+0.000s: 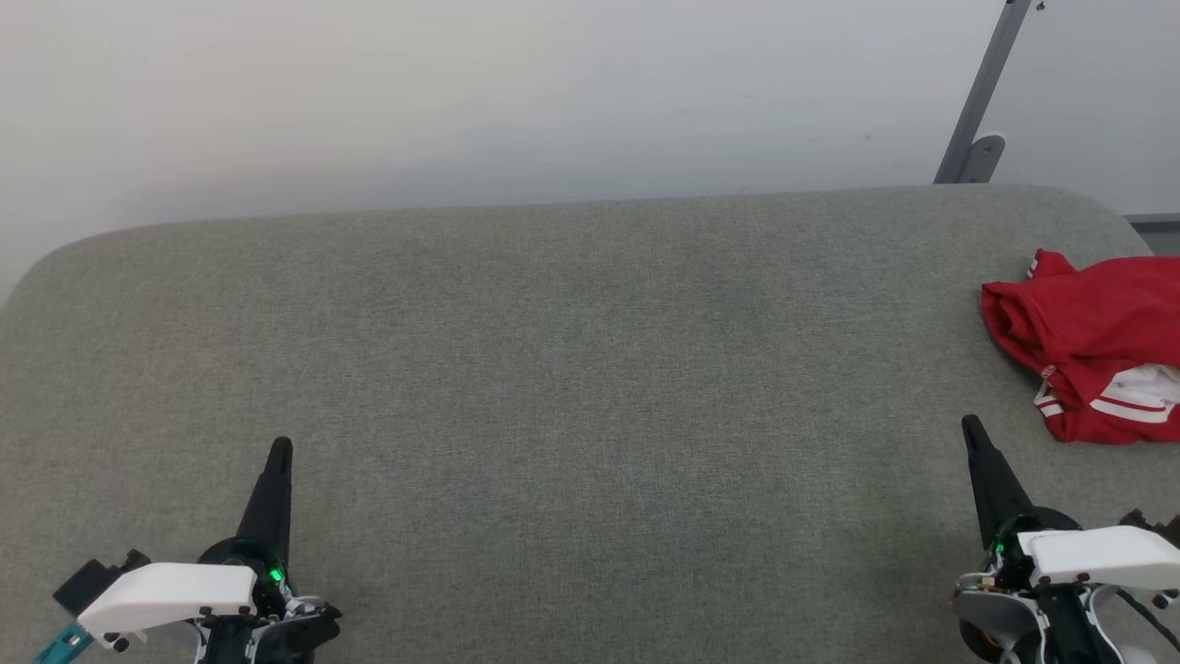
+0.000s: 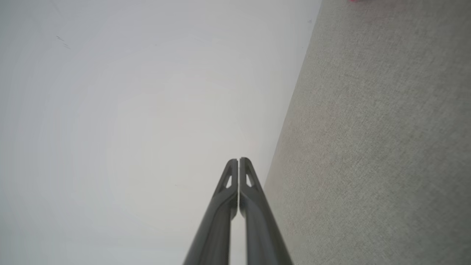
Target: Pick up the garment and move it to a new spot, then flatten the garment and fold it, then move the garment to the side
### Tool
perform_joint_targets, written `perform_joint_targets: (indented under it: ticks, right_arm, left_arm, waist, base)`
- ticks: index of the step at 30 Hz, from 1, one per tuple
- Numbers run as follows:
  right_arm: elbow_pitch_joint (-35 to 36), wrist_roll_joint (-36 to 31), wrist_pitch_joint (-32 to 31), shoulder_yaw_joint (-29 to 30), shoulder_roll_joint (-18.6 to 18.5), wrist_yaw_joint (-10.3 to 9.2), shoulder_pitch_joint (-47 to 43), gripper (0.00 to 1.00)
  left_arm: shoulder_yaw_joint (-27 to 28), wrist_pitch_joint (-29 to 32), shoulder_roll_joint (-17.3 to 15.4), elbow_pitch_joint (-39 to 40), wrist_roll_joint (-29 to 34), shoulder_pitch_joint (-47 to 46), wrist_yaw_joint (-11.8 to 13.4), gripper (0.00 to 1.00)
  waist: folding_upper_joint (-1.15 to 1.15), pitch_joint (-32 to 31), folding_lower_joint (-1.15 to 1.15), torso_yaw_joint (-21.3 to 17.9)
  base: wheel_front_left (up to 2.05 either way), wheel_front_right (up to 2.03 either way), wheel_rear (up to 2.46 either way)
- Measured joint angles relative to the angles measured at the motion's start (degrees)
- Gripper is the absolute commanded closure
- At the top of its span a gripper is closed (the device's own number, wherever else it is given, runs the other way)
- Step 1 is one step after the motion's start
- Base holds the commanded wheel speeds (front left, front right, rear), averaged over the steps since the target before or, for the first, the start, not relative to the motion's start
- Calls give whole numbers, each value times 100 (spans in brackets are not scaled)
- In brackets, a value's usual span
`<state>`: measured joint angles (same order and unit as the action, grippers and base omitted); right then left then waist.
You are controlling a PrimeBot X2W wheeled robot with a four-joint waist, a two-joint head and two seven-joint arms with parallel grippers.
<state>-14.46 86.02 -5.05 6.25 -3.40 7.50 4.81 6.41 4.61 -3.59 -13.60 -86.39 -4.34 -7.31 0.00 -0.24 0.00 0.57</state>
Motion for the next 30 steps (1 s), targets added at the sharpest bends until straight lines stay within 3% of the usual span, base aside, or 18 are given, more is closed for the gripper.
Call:
perform_joint_targets:
  ticks: [17,30]
  right_arm:
    - [31,592,-146,26,46,0,108,100]
    - [38,627,-151,27,49,0,134,100]
  left_arm:
    - [10,194,69,-47,-572,-152,0,100]
    - [10,197,80,-49,-592,-162,0,100]
  waist:
    - [0,40,0,-55]
    - [0,41,0,-57]
  base:
    - [0,0,0]
    - [0,0,0]
